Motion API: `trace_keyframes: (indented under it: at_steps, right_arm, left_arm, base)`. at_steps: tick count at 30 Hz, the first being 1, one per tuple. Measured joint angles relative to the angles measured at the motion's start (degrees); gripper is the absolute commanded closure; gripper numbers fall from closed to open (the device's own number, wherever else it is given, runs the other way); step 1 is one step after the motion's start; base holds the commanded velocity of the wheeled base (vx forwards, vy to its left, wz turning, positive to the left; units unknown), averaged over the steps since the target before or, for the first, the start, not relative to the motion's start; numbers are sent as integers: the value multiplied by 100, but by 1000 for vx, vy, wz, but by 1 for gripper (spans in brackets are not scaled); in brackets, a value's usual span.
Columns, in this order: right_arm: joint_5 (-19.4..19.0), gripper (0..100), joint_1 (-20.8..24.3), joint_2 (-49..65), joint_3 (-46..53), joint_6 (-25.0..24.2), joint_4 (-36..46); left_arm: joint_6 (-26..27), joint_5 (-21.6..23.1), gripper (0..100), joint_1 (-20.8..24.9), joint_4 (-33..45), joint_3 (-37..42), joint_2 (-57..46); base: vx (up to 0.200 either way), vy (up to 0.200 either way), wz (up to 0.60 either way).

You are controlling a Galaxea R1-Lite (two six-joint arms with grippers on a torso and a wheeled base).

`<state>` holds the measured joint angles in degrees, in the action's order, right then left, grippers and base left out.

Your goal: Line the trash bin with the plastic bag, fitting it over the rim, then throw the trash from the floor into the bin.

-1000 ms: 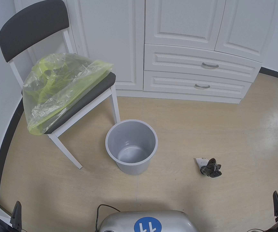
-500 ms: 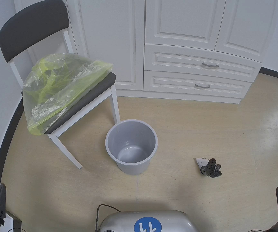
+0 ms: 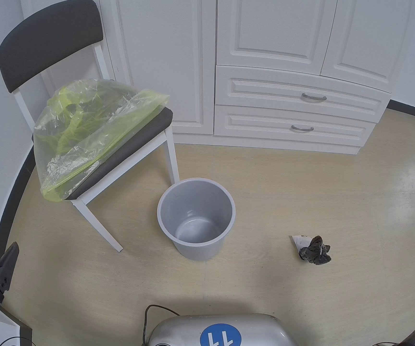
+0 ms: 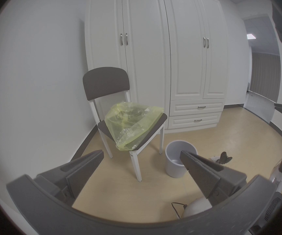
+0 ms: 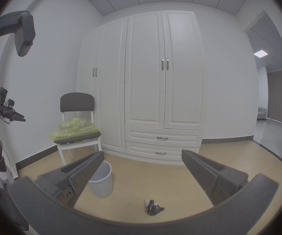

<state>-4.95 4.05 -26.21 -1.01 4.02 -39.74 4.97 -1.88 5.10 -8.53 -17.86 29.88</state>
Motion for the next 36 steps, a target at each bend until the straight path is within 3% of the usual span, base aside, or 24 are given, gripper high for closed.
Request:
trace_keyframes:
  at_steps: [8,14,25,30,36]
  right_arm:
    - [61,0,-188,436,0,-33,510]
    - [165,0,-456,948,-188,-85,332]
    - [367,0,-471,1112,-824,-80,305]
    - [362,0,-495,1053,-833,-44,583]
    - [299,0,-517,1084,-742,-35,1659]
  left_arm:
    - [46,-11,0,5,-5,124,88]
    - [57,-12,0,0,-17,63,-11]
    - [57,-11,0,0,-16,-50,-127]
    - [61,-6,0,7,-9,2,-166]
    - [61,-6,0,11,-6,91,-202]
  base:
    - [0,0,0]
    - [0,0,0]
    - [0,0,0]
    - [0,0,0]
    - [0,0,0]
